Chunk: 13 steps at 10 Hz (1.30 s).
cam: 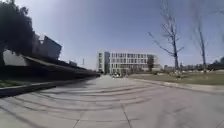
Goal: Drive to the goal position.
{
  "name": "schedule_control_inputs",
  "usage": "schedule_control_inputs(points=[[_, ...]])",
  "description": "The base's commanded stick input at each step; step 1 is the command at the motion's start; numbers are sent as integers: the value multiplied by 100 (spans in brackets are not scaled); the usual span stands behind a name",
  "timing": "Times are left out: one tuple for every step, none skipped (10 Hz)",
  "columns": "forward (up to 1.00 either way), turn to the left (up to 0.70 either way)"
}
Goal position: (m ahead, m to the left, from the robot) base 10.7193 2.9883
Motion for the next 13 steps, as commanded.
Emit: schedule_control_inputs(points=[[100, 17], [100, 41], [100, 41], [100, 25], [100, 1], [100, 2], [100, 2], [100, 2], [100, 2], [100, 2], [100, 2], [100, 2], [100, 2]])
